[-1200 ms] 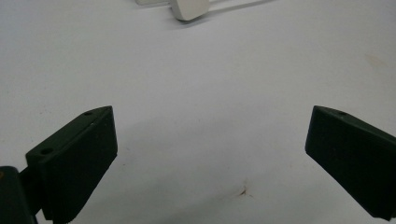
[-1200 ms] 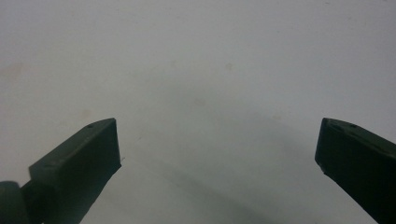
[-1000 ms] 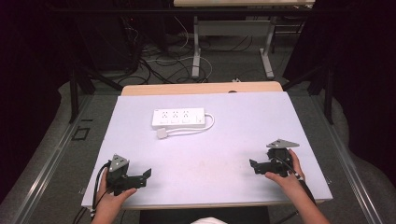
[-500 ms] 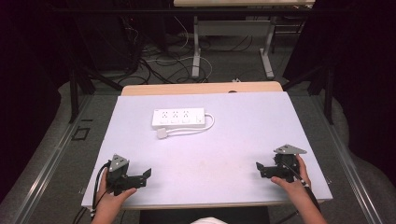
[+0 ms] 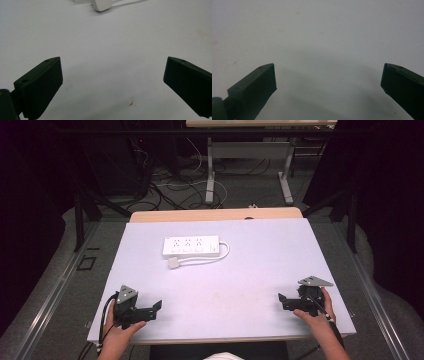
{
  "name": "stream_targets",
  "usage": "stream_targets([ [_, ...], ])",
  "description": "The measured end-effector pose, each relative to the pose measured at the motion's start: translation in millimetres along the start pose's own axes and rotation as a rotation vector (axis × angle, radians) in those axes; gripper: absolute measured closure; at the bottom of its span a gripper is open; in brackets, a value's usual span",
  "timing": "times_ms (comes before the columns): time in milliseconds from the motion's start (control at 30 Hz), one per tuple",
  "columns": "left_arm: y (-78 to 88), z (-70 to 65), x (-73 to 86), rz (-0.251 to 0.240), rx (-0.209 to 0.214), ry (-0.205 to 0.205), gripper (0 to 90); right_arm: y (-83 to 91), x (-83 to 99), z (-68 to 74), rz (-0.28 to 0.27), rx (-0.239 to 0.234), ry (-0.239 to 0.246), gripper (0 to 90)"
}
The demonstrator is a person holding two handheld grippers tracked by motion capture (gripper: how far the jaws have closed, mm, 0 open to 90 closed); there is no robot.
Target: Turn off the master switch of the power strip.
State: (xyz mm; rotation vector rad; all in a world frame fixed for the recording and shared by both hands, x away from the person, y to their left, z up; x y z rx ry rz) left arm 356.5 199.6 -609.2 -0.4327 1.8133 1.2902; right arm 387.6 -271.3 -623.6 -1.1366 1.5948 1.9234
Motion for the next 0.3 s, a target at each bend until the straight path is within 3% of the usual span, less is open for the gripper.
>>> stream_targets([
  [300,0.1,0.4,-0.4,0.0,-0.001,0.0,2.4,-0.1,0.0,2.0,0.001,-0.003,-0.007,0.0],
])
Point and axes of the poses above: each handheld gripper's, and its own axes: y roughly backward along the jaws, x roughly out of its underside, z roughly to its left, the point moved 10 cm from there along -y, roughly forward along the jaws, and after that the axes turned 1 degree about -z, right-handed, at the moved point
